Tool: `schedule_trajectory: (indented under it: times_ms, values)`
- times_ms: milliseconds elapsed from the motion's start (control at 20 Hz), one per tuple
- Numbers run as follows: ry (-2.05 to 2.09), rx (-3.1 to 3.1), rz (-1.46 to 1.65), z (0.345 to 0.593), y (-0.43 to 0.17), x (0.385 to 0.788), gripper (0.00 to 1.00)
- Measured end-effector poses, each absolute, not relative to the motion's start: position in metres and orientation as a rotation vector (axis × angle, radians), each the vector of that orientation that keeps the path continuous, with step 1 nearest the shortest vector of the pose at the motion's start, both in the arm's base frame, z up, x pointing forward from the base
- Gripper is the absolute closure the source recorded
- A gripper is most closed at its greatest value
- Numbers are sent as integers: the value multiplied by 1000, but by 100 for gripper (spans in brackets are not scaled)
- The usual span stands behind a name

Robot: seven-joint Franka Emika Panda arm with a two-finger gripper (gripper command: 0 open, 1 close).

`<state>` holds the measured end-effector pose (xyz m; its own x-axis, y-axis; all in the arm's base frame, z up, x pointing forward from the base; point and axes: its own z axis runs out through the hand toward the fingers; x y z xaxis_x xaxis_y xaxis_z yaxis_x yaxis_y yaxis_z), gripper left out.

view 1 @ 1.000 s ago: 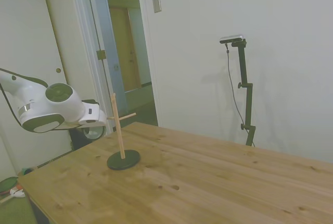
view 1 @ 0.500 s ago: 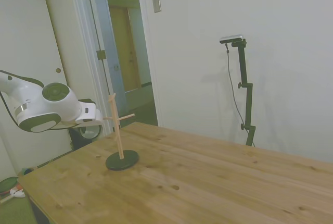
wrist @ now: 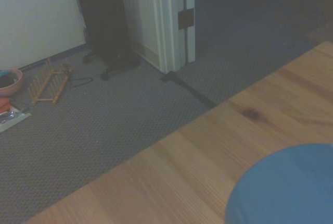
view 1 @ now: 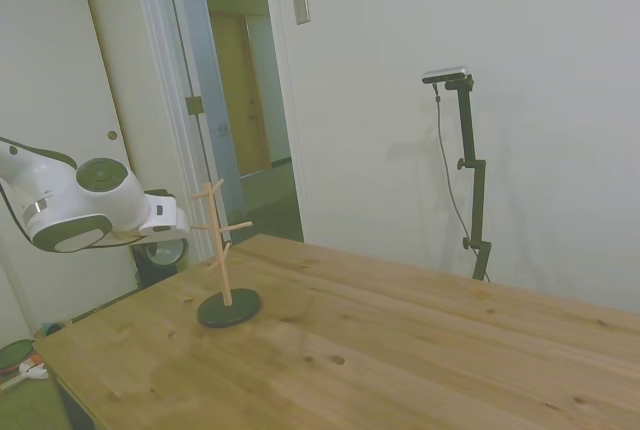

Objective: Unload the mug

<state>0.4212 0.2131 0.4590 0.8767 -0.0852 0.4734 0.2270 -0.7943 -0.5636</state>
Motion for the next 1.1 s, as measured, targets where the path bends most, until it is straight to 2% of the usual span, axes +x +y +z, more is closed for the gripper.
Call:
schedule_trajectory:
  times_ms: [1100]
  values:
    - [-80,-2407,-657,460,232,429,100]
